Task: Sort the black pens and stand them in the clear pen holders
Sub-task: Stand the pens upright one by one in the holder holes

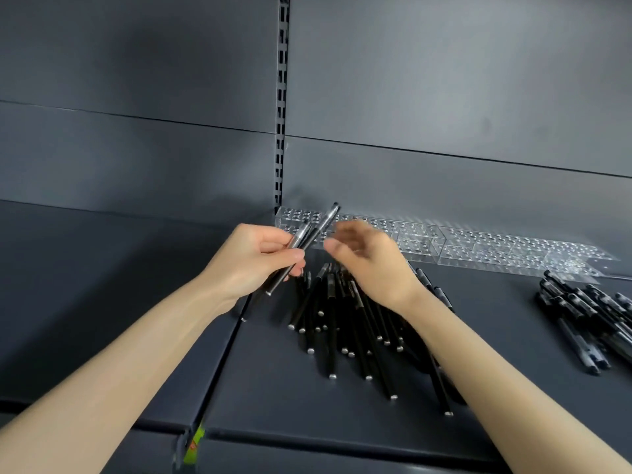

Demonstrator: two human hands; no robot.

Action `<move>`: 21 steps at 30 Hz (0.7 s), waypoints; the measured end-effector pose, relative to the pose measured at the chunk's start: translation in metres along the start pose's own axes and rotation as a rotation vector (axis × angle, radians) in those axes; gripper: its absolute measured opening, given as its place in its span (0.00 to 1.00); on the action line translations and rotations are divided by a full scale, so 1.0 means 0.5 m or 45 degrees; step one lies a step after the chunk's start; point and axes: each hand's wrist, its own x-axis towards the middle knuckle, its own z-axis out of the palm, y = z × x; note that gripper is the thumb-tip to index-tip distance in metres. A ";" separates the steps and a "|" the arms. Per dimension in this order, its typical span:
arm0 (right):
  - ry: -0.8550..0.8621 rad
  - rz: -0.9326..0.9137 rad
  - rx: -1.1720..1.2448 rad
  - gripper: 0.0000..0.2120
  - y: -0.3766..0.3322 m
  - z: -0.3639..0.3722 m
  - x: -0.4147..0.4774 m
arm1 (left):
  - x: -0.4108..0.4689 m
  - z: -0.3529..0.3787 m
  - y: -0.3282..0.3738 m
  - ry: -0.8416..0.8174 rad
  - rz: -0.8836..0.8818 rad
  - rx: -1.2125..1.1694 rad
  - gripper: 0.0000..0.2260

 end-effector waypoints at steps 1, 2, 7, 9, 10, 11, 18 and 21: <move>0.044 0.017 0.185 0.15 -0.009 0.001 0.015 | 0.007 0.000 0.003 -0.007 0.017 -0.093 0.02; 0.090 0.018 0.337 0.13 -0.019 0.001 0.032 | 0.015 -0.001 0.005 -0.012 0.042 -0.159 0.02; 0.216 -0.044 0.673 0.12 -0.055 0.003 0.122 | 0.082 -0.028 0.000 -0.002 0.209 -0.215 0.03; 0.277 -0.045 0.712 0.08 -0.065 0.010 0.155 | 0.119 -0.046 -0.013 0.045 0.250 -0.159 0.04; 0.323 -0.047 0.715 0.05 -0.068 0.014 0.171 | 0.139 -0.055 -0.022 0.079 0.270 -0.131 0.04; 0.379 -0.059 0.688 0.05 -0.070 0.019 0.186 | 0.159 -0.063 -0.030 0.110 0.281 -0.130 0.04; 0.719 -0.201 0.296 0.16 -0.056 0.065 0.280 | 0.270 -0.088 -0.097 0.308 0.343 -0.130 0.09; 0.749 -0.236 0.107 0.13 -0.044 0.073 0.311 | 0.285 -0.073 -0.134 0.380 0.358 -0.150 0.08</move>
